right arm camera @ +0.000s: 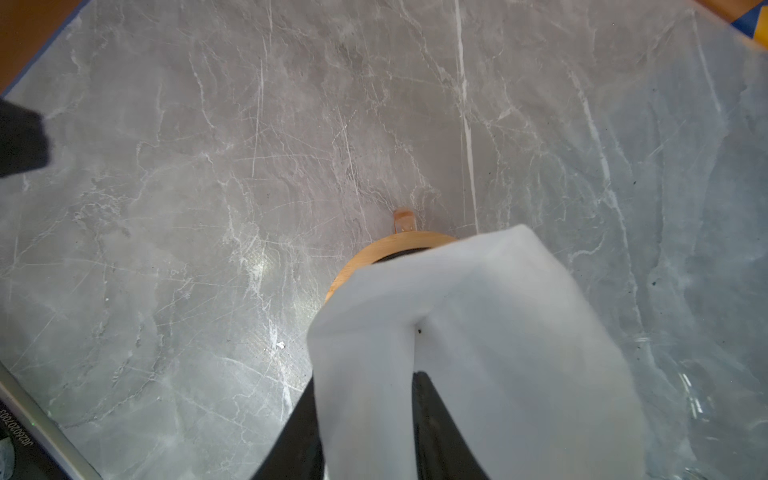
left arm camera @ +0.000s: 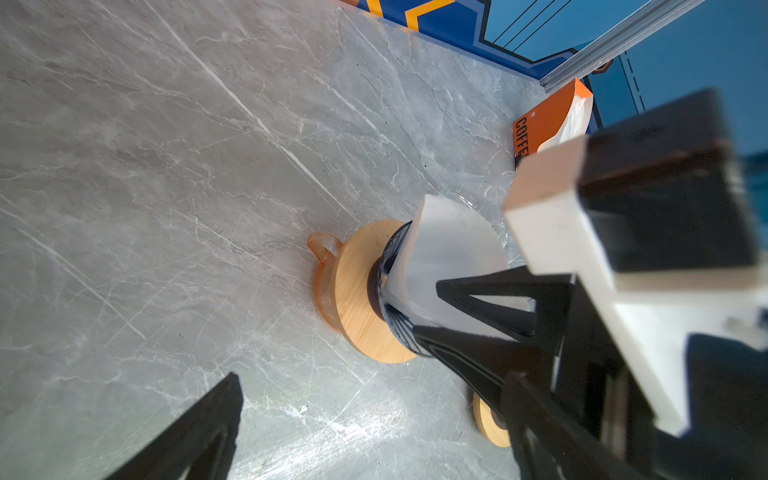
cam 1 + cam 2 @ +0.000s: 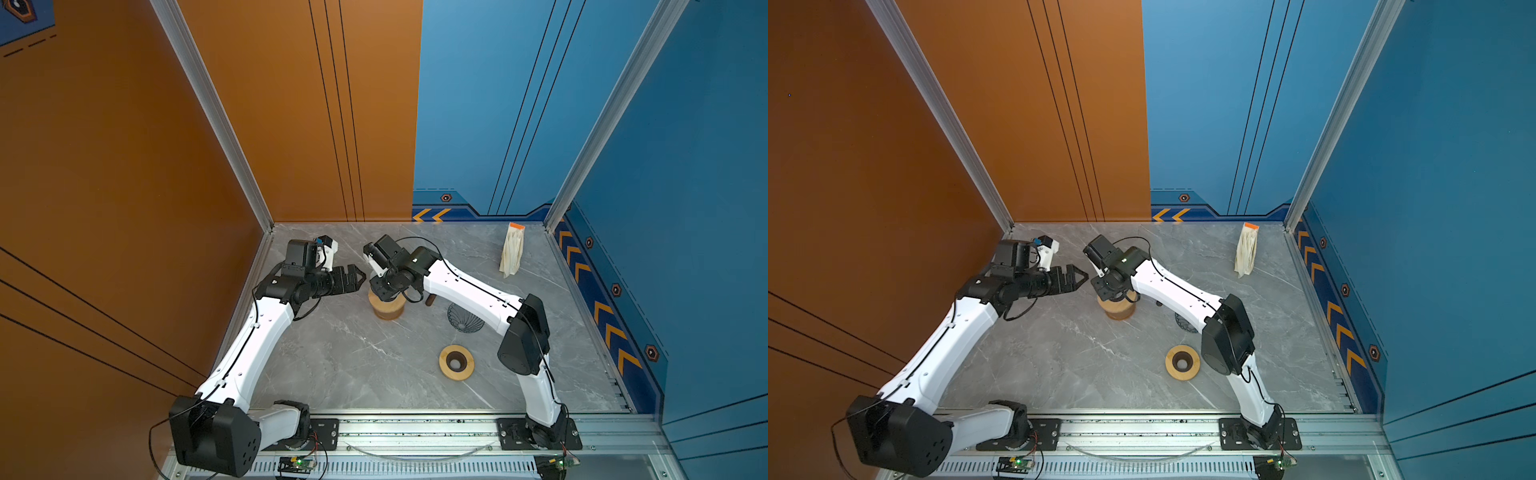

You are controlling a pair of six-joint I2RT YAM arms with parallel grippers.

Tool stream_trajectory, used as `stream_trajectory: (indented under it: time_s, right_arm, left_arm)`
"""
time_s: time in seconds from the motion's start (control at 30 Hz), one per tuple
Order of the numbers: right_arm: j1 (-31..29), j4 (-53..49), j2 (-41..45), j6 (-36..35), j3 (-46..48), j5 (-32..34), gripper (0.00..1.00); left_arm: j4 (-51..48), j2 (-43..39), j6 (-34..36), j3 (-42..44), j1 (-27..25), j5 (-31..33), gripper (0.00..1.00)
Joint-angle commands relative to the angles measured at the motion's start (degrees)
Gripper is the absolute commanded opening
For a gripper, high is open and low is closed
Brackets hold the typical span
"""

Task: Place the coffee filter in the dripper
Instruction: 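Lower the filter into the blue dripper with the right gripper, then press the filter into the dripper with both grippers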

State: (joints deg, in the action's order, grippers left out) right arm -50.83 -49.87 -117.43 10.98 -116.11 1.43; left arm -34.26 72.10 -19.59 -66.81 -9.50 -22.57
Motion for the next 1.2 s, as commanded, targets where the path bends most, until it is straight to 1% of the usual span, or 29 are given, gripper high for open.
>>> stream_trajectory:
  time_s: [0.0,0.2,0.33,0.47,0.63,0.8,0.9,0.97,1.17]
  right_arm:
    - [0.0,0.9,3.9,-0.2,-1.1,-0.3,0.36]
    - [0.5,1.2,6.4,-0.9,-0.8,1.3,0.39]
    - [2.3,1.6,7.9,-0.8,0.4,1.3,0.4]
    - [5.3,1.5,8.1,1.3,2.2,0.0,0.42]
    - [8.1,1.5,7.8,4.7,4.6,-2.5,0.42]
    - [9.1,1.4,6.2,5.3,5.4,-4.0,0.43]
    - [9.5,1.4,5.1,5.6,5.5,-5.5,0.43]
    - [9.6,1.2,4.7,5.9,5.6,-5.9,0.43]
    - [9.6,1.1,3.0,7.4,6.6,-6.5,0.44]
  left_arm:
    - [-0.2,1.6,-0.5,-3.0,-0.6,-0.9,0.98]
    - [0.3,4.4,-0.8,-5.3,-2.2,-1.2,0.98]
    - [0.5,7.2,-0.9,-6.5,-4.3,-1.5,1.0]
    - [0.5,10.1,-1.4,-7.5,-5.7,-1.5,0.94]
    - [0.5,12.3,-1.6,-7.0,-6.4,-0.6,0.91]
    - [0.4,13.9,-1.9,-5.8,-6.5,-0.2,0.87]
    - [0.4,13.9,-1.9,-4.8,-6.5,0.2,0.88]
    - [0.3,13.8,-1.6,-4.3,-6.3,0.3,0.82]
    - [-1.6,14.6,-1.2,-3.4,-5.8,1.4,0.8]
